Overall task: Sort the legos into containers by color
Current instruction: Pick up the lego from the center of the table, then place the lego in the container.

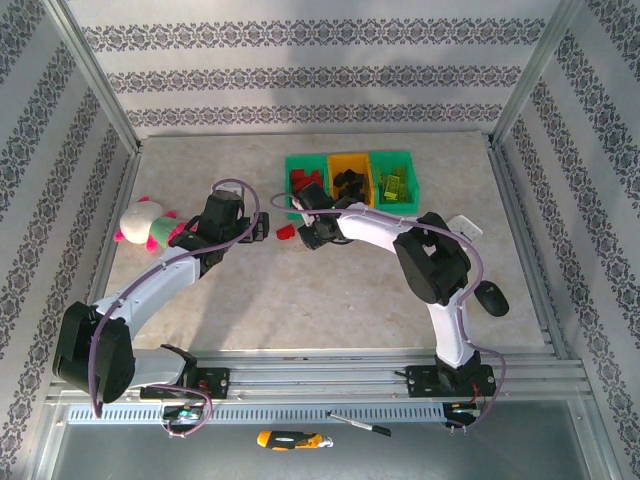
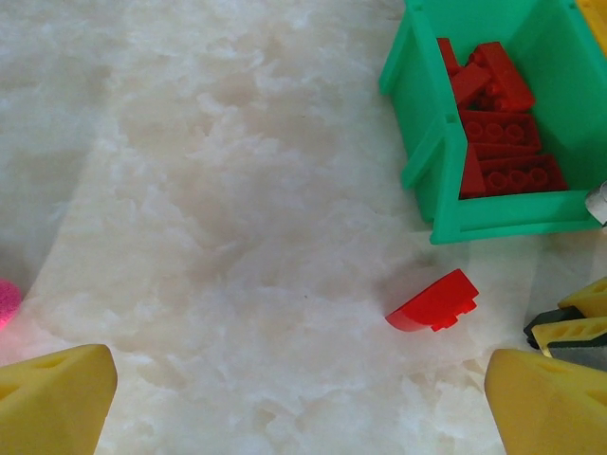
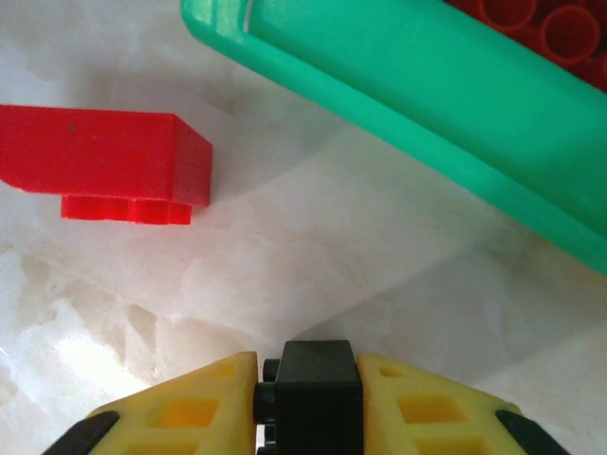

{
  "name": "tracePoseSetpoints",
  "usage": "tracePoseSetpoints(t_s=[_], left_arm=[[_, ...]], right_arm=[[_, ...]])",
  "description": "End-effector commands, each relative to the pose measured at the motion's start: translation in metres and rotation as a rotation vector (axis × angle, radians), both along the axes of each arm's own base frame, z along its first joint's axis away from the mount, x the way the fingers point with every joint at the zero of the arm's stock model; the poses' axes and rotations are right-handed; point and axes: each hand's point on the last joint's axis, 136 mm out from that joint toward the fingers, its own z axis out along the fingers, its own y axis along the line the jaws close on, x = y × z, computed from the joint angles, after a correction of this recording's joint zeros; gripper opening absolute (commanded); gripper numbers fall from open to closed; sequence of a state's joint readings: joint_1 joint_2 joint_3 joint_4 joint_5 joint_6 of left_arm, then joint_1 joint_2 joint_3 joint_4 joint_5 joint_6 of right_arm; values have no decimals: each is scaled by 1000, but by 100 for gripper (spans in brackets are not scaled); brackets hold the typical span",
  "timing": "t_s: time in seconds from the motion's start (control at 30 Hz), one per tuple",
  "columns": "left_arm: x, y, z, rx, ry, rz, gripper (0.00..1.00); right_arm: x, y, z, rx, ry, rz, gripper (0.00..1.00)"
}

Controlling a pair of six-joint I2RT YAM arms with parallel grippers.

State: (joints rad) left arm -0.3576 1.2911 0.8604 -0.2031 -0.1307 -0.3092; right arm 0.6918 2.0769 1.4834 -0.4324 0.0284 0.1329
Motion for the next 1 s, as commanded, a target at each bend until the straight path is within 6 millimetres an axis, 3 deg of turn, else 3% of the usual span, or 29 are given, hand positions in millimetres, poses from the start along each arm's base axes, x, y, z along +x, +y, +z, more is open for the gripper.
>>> tracePoseSetpoints(t_s=[0.0,0.2,0.3,0.4,0.57,0.73,0.97], left_arm=[[1,1,0,-25,16,7,99],[6,-10,-7,-59,21,-35,99],[8,-15,-11,-80,33,-40,99],[12,-19,-10,-99,31,-46,99],[13,-27,-12,-95,28,-100,99],[14,-31,-17,-25,12,-188,99],[16,-39,-16,13,20,-273,99]], right_arm=[[-1,-1,31,16,-51,-22,25],[7,-16,94,73,-205,-73,25],[27,-35,123,82,-308,-141,26],[51,-54,134,95,-355,-208,26],[94,-77,132,116,-359,-289,27],[128,-91,115,103,-343,-336,27],[150,-96,96,98,-311,-358,29]])
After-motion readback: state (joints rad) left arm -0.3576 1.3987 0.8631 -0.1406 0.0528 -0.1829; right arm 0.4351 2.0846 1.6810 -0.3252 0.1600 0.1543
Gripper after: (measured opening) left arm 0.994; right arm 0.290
